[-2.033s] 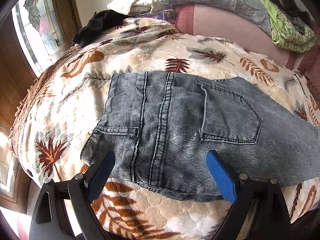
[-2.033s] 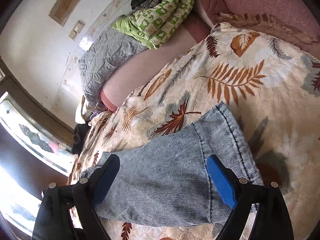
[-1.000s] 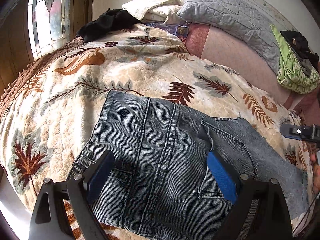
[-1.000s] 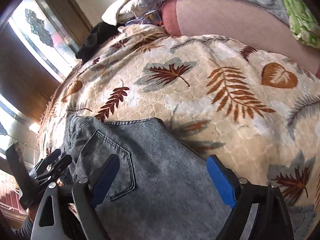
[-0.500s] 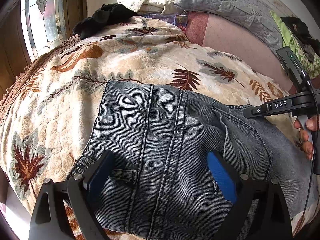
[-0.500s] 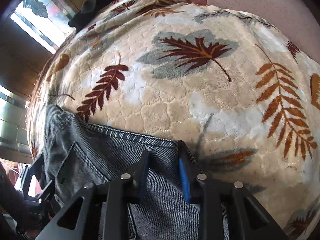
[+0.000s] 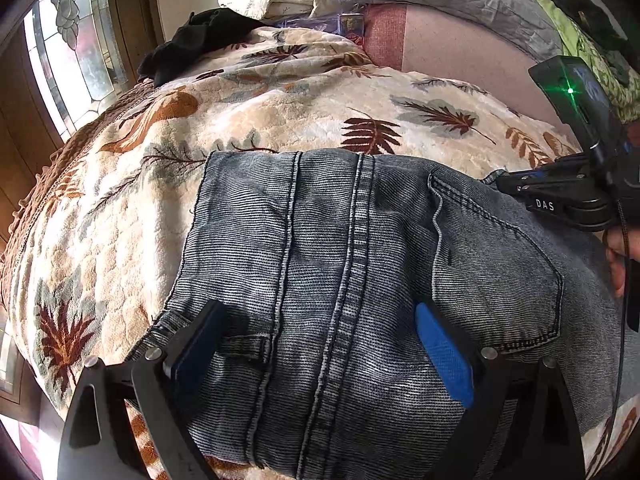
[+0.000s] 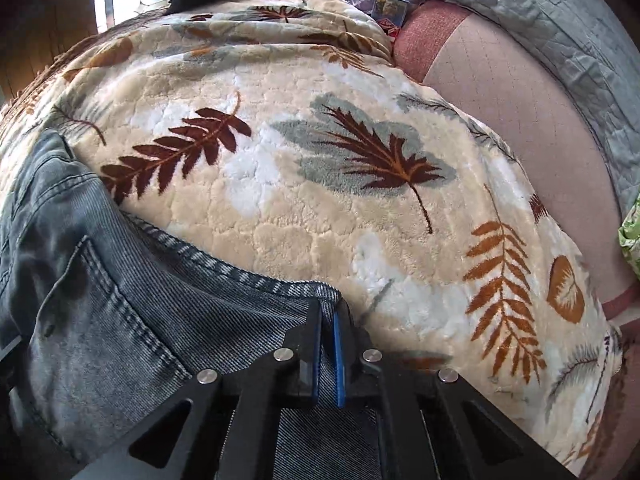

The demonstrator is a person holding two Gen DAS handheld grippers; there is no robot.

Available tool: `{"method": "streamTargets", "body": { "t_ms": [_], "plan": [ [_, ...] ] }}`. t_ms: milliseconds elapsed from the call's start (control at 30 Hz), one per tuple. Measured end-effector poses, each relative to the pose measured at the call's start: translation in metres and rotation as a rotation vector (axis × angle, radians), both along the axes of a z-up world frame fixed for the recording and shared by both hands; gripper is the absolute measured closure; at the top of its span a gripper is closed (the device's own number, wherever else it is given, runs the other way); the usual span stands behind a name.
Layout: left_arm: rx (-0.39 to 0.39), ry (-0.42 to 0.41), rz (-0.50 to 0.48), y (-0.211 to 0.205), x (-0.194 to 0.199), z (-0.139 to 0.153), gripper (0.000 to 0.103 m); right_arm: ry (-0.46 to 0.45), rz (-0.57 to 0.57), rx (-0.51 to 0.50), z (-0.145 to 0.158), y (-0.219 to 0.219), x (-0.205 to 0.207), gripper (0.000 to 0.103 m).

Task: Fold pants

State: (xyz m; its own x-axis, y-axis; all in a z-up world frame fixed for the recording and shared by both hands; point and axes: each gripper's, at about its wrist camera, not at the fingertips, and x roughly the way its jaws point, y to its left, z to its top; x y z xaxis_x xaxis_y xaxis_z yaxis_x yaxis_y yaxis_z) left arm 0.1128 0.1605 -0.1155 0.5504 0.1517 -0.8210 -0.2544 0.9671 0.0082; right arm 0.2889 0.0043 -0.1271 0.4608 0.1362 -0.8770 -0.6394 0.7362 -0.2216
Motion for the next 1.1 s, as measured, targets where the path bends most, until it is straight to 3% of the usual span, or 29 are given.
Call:
{"method": "streamTargets", "body": {
  "t_ms": [200, 500, 533, 567, 600, 633, 700, 833, 900, 1100],
  "plan": [
    [0.010, 0.004, -0.006, -0.001, 0.000, -0.001, 0.008, 0.037, -0.021, 0.022, 0.002, -0.003, 0.005, 0.094],
    [0.005, -0.001, 0.002, -0.001, -0.002, 0.000, 0.008, 0.132, -0.194, 0.367, 0.048, -0.057, -0.028, 0.093],
    [0.006, 0.000, 0.004, -0.001, -0.001, 0.000, 0.008, 0.154, -0.210, 0.360, 0.041, -0.059, -0.028, 0.091],
    [0.007, 0.001, 0.005, -0.001, -0.001, 0.000, 0.008, 0.172, -0.229, 0.333, 0.031, -0.060, -0.026, 0.078],
    [0.007, 0.001, 0.006, -0.001, -0.001, 0.000, 0.008, 0.186, -0.246, 0.290, 0.017, -0.060, -0.023, 0.054],
    [0.007, 0.000, 0.004, -0.001, -0.001, 0.000, 0.008, 0.213, -0.273, 0.242, 0.001, -0.063, -0.020, 0.046],
    [0.006, -0.003, 0.000, -0.001, -0.002, 0.000, 0.008, 0.198, -0.307, 0.285, -0.003, -0.074, -0.023, 0.045],
    [-0.003, -0.006, -0.001, 0.000, -0.003, 0.001, 0.008, 0.127, -0.346, 0.406, 0.031, -0.101, -0.049, 0.045],
    [-0.001, -0.006, 0.009, -0.001, -0.003, 0.001, 0.008, 0.103, -0.366, 0.455, 0.044, -0.123, -0.069, 0.039],
    [-0.001, -0.007, 0.024, -0.001, -0.004, 0.004, 0.008, 0.089, -0.536, 0.519, 0.047, -0.219, -0.112, 0.038]
  ]
}}
